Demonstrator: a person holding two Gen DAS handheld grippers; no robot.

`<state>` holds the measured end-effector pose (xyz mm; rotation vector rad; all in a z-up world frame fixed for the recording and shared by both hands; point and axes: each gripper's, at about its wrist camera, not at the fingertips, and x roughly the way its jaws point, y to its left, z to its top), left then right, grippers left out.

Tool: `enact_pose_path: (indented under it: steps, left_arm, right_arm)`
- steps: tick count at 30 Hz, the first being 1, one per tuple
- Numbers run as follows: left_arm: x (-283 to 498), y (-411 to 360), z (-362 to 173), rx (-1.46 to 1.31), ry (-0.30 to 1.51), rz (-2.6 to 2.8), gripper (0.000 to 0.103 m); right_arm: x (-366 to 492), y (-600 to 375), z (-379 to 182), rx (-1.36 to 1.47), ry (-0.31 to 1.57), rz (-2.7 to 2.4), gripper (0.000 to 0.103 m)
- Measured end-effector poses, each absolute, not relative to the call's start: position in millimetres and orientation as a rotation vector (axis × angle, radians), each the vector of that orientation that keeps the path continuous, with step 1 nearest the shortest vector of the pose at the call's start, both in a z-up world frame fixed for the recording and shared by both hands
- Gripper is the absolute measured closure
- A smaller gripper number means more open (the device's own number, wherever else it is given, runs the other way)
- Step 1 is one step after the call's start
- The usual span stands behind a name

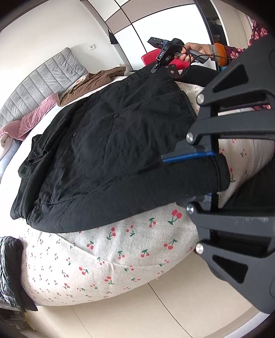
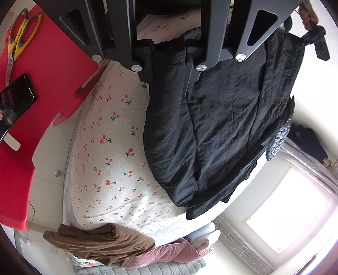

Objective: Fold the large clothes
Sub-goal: 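Grasp the coat hem with both grippers and lift it, then fold the held hem up over the coat toward the collar with both grippers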

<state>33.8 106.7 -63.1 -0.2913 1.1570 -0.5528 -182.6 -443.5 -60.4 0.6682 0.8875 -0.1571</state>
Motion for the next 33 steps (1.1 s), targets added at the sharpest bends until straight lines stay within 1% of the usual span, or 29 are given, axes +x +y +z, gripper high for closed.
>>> enact_pose_path:
  steps: [2,4,11,16,22,27,33]
  left_arm:
    - [35.8,108.0,-55.6,-0.327,1.135,-0.559,0.089]
    - [37.4,107.8,-46.9,-0.365,1.111,-0.569,0.091]
    - [52.0,111.8,-8.8,-0.445,1.015,-0.597,0.092]
    - [72.2,112.3,25.7,-0.458,0.925,-0.608,0.093]
    - [117.0,104.7,66.0,-0.432,0.85,-0.603,0.093]
    - [165.3,96.0,93.6,-0.432,0.782,-0.592,0.093]
    - [246.5,78.5,104.8,-0.425,0.763,-0.536,0.093]
  right_arm:
    - [-182.2,-441.3,-54.1,0.668,0.869,-0.147,0.092]
    - [-183.3,-440.1,-44.6,0.667,0.835,-0.131,0.093]
    - [-175.8,-439.2,7.3,0.642,0.66,-0.086,0.095]
    - [-153.5,-438.7,42.8,0.612,0.551,-0.048,0.096]
    - [-111.2,-451.9,77.2,0.619,0.456,-0.017,0.096]
    - [-69.5,-466.9,96.4,0.632,0.412,0.01,0.096]
    - [4.4,-483.4,108.2,0.652,0.387,0.051,0.096]
